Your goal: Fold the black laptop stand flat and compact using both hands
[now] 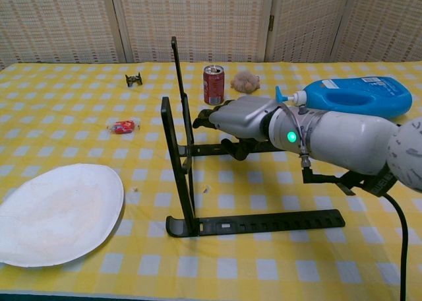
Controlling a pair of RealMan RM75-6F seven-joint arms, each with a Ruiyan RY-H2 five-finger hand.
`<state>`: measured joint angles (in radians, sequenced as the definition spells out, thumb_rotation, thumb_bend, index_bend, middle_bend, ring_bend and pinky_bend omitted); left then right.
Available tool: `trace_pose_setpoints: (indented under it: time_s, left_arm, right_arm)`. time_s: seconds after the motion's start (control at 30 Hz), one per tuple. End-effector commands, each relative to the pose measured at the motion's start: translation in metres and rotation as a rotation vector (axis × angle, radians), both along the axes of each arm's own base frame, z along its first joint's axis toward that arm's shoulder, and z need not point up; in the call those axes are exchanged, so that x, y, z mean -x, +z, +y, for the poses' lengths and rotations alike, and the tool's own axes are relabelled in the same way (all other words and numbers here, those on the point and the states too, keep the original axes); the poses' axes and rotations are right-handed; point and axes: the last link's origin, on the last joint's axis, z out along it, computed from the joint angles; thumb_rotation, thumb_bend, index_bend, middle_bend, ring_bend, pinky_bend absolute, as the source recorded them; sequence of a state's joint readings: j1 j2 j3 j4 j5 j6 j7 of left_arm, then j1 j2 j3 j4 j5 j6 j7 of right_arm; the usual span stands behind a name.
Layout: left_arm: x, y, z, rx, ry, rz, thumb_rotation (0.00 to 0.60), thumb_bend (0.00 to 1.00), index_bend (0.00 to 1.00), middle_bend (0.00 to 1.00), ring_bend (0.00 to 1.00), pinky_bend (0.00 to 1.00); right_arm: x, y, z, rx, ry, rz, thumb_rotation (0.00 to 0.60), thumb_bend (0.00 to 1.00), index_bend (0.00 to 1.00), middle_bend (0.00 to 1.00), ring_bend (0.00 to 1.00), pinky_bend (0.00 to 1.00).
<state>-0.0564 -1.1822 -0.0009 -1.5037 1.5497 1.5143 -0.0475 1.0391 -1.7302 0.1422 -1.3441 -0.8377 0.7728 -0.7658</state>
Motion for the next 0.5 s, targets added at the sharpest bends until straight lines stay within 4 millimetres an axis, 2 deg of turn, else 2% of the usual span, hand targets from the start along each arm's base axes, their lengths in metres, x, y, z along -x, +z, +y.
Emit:
trace_pose_setpoints:
  time_s: [0.03, 0.33, 0.5]
  left_arm:
    - [0.0, 0.0, 0.0, 0.0, 0.0, 0.0, 0.6, 0.13, 0.03, 0.01, 0.01, 0.0]
    - [0.0, 0.001, 0.0, 0.0, 0.005, -0.001, 0.6, 0.13, 0.03, 0.01, 0.01, 0.0]
    - [0.0, 0.001, -0.001, 0.001, 0.004, -0.003, 0.6, 0.13, 0.02, 0.01, 0.0, 0.0]
  right_arm:
    - [-0.003, -0.004, -0.001, -0.008, -0.002, -0.008, 0.6, 0.78, 0.0, 0.0, 0.0, 0.0]
    - [-0.009, -0.015, 0.0, -0.041, -0.011, -0.053, 0.6, 0.79, 0.0, 0.0, 0.0, 0.0]
    - [-0.01, -0.012, 0.002, -0.053, -0.007, -0.073, 0.6, 0.79, 0.0, 0.0, 0.0, 0.0]
